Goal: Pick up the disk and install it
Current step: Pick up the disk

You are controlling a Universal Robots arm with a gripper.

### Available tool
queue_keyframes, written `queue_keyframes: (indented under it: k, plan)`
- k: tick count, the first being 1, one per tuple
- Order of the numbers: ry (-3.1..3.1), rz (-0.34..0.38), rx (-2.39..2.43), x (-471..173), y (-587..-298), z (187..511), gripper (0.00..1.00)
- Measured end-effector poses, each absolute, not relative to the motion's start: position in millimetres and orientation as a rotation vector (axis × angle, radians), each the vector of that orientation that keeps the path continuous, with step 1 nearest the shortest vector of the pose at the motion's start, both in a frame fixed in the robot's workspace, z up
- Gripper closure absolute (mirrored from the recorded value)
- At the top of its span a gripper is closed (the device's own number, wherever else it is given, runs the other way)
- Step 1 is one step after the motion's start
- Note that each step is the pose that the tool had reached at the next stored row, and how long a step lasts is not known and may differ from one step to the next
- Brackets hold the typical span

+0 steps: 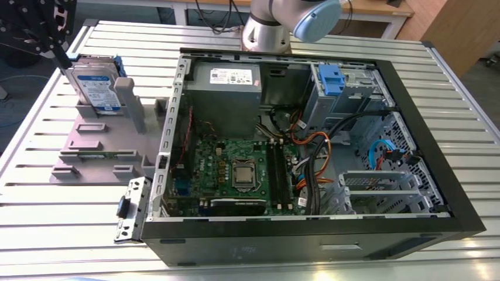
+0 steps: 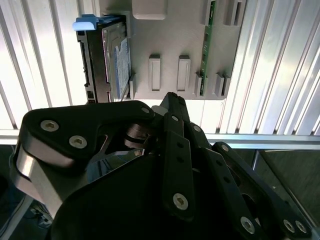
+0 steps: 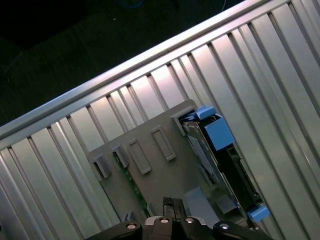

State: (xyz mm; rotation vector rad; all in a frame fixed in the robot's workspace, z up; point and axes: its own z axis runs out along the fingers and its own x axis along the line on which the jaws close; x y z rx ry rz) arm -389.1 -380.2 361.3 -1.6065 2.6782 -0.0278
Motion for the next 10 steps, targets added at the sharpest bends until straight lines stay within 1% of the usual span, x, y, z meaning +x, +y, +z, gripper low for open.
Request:
queue_keyframes:
  k: [10]
  plan:
    - [2.671, -0.028, -1.618, -389.1, -380.2, 361.3, 0.89]
